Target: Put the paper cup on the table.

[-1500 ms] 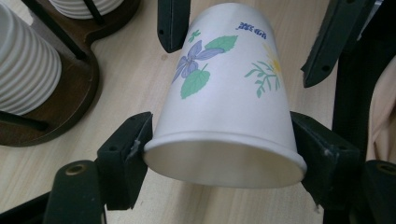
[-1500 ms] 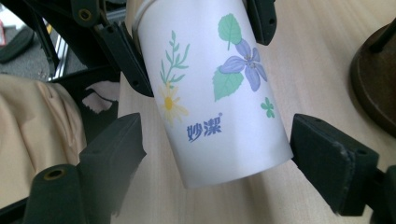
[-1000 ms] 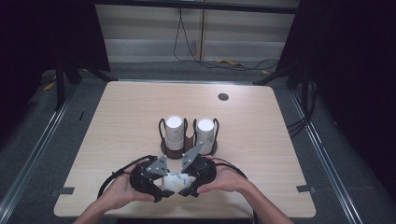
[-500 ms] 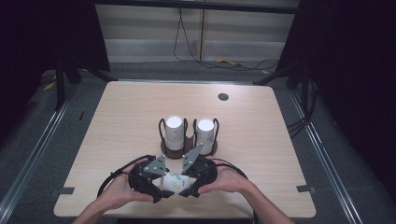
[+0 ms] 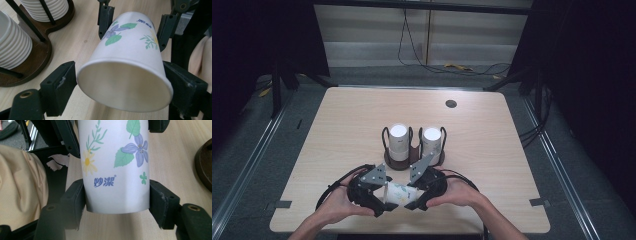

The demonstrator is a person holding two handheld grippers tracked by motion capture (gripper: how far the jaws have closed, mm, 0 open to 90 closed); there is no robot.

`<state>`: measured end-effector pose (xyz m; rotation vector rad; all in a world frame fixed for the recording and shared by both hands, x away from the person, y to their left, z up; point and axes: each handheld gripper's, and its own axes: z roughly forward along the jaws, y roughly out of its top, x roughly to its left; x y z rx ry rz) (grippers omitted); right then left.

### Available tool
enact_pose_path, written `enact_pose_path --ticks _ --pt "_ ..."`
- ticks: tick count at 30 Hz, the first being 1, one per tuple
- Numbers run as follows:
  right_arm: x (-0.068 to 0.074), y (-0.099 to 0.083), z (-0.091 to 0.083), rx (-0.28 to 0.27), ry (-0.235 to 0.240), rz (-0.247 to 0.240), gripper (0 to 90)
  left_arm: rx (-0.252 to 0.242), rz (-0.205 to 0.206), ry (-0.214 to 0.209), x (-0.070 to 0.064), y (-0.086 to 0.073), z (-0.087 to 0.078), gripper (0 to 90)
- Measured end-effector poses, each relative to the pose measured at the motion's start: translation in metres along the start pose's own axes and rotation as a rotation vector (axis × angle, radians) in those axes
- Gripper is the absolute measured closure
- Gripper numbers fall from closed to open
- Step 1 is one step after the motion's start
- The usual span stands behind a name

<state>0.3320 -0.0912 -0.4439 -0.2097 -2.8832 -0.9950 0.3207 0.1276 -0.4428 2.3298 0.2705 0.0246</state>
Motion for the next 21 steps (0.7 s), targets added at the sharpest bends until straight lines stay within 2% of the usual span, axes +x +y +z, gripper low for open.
enact_pose_path --ticks 5,6,12,16,18,21 --pt "0.001 -0.001 -0.005 -0.018 -0.014 0.001 35.8 -0.042 -0.031 -0.011 0.002 -0.003 -0.003 15.7" --pt "0.001 -0.002 -0.006 -0.023 -0.014 -0.001 35.9 -0.068 -0.048 -0.024 0.004 -0.005 -0.004 15.7" --pt "0.001 -0.005 -0.013 -0.050 -0.037 0.014 36.0 -0.120 -0.095 -0.031 0.009 -0.009 -0.007 15.7" --pt "0.000 -0.008 -0.017 -0.077 -0.059 0.023 36.0 -0.148 -0.118 -0.024 0.012 -0.011 -0.011 15.6" --pt "-0.001 -0.009 -0.018 -0.086 -0.069 0.032 36.1 -0.151 -0.111 -0.004 0.012 -0.011 -0.012 15.7" --pt "-0.001 -0.011 -0.018 -0.097 -0.078 0.040 36.0 -0.153 -0.119 0.001 0.013 -0.011 -0.013 15.7"
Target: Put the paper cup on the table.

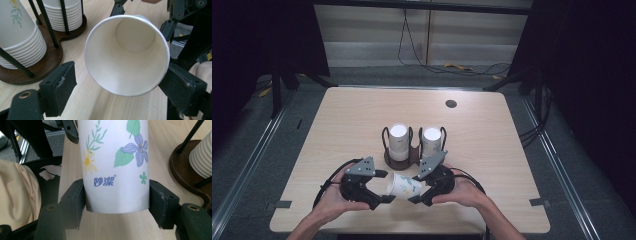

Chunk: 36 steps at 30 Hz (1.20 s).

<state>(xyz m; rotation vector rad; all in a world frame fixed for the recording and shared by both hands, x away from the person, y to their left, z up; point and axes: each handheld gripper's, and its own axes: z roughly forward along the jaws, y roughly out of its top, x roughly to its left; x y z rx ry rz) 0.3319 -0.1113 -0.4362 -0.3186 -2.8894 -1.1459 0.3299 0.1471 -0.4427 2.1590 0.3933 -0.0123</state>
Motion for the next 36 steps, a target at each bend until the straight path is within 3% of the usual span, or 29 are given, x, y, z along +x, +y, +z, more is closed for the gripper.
enact_pose_path --ticks 8,17,25,27,36 --pt "-0.004 -0.004 -0.005 -0.073 -0.016 0.036 36.2 -0.034 -0.021 0.030 0.003 -0.001 -0.004 15.7" --pt "-0.008 -0.012 -0.008 -0.151 -0.050 0.066 36.2 -0.071 -0.040 0.026 0.004 -0.002 -0.004 15.8" --pt "-0.012 -0.015 -0.008 -0.237 -0.046 0.108 36.2 -0.126 -0.035 0.067 0.004 -0.001 -0.009 16.4" --pt "-0.012 -0.016 -0.007 -0.277 -0.028 0.125 36.2 -0.141 -0.043 0.057 0.004 0.000 -0.011 16.6" --pt "-0.011 -0.016 -0.003 -0.324 -0.037 0.144 36.2 -0.199 -0.060 0.062 0.003 0.000 -0.012 16.4"
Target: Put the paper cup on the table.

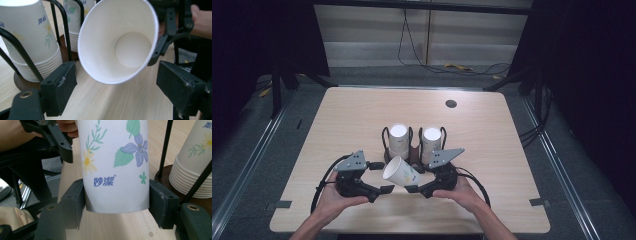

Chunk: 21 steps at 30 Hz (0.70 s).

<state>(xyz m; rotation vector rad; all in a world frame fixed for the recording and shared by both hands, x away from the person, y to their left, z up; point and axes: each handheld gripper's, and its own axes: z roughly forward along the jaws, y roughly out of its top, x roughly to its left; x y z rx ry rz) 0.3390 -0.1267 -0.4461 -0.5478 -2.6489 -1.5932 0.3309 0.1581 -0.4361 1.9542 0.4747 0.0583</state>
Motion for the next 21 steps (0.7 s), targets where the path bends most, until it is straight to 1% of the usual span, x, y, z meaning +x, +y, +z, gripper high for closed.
enact_pose_path --ticks 1,3,4,6,9,10,13,16,18,21 --pt "-0.001 0.000 0.000 -0.007 0.002 0.003 36.2 0.000 0.000 0.000 0.000 0.000 0.000 16.6" --pt "-0.001 -0.001 0.000 -0.026 0.019 0.031 36.2 -0.028 -0.012 0.001 0.000 0.000 -0.001 16.6" --pt "-0.001 -0.001 0.001 -0.041 0.027 0.036 36.2 -0.040 -0.022 0.005 0.000 0.000 -0.001 16.7" --pt "0.000 -0.001 0.001 -0.048 0.030 0.040 36.2 -0.065 -0.036 -0.005 0.000 0.000 -0.001 16.8" --pt "0.002 -0.002 0.005 -0.056 0.036 0.046 36.2 -0.079 -0.041 -0.007 -0.001 0.001 -0.001 16.7" --pt "0.002 -0.002 0.006 -0.059 0.038 0.047 36.2 -0.080 -0.050 -0.008 -0.001 0.001 0.000 16.7" --pt "0.004 -0.001 0.008 -0.067 0.039 0.028 36.3 -0.079 -0.077 -0.022 0.000 0.001 0.001 16.2" --pt "0.005 -0.001 0.008 -0.077 0.037 0.018 36.3 -0.090 -0.102 -0.039 0.001 0.000 0.002 16.0" --pt "0.005 -0.001 0.009 -0.072 0.034 0.006 36.3 -0.085 -0.104 -0.033 0.001 0.000 0.003 16.0" --pt "0.006 -0.002 0.011 -0.062 0.043 0.001 36.2 -0.087 -0.112 -0.043 0.001 0.001 0.005 16.0"
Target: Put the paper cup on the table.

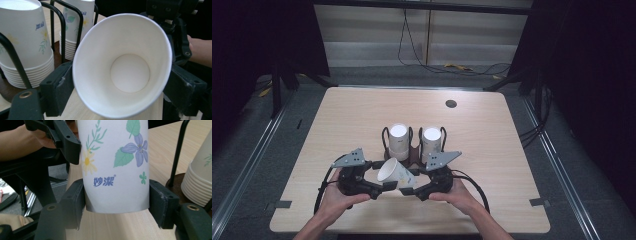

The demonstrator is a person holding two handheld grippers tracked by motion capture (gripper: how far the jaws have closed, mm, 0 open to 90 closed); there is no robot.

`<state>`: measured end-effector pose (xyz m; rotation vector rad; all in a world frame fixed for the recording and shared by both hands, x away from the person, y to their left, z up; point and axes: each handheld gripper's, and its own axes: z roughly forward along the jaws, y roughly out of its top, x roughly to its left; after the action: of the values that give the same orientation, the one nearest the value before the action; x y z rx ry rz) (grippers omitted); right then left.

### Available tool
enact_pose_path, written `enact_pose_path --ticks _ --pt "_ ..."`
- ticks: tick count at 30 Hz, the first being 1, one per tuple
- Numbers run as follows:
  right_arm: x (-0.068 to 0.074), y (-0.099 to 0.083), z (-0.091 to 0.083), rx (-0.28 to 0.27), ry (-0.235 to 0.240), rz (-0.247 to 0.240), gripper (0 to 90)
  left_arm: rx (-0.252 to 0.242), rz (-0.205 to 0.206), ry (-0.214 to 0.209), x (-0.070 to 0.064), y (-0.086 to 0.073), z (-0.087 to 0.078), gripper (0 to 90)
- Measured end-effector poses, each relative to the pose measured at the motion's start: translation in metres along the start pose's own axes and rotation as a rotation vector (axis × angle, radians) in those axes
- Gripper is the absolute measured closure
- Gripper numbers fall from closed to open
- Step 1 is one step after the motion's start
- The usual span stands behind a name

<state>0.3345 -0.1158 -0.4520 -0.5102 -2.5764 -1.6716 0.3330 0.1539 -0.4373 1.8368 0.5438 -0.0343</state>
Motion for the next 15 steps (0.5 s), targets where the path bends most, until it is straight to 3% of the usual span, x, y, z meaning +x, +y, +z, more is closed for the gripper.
enact_pose_path --ticks 4,10,15 --pt "0.0011 -0.0001 0.0020 -0.003 0.009 -0.002 36.3 -0.009 0.003 0.002 -0.0013 0.0008 0.0001 17.5" --pt "0.0024 -0.0003 0.0030 -0.006 0.022 -0.013 36.2 -0.044 -0.048 -0.045 0.0014 -0.0007 0.0015 18.9" --pt "0.0022 -0.0006 0.0030 -0.004 0.023 -0.018 36.2 -0.046 -0.037 -0.046 0.0001 -0.0001 0.0036 19.6"
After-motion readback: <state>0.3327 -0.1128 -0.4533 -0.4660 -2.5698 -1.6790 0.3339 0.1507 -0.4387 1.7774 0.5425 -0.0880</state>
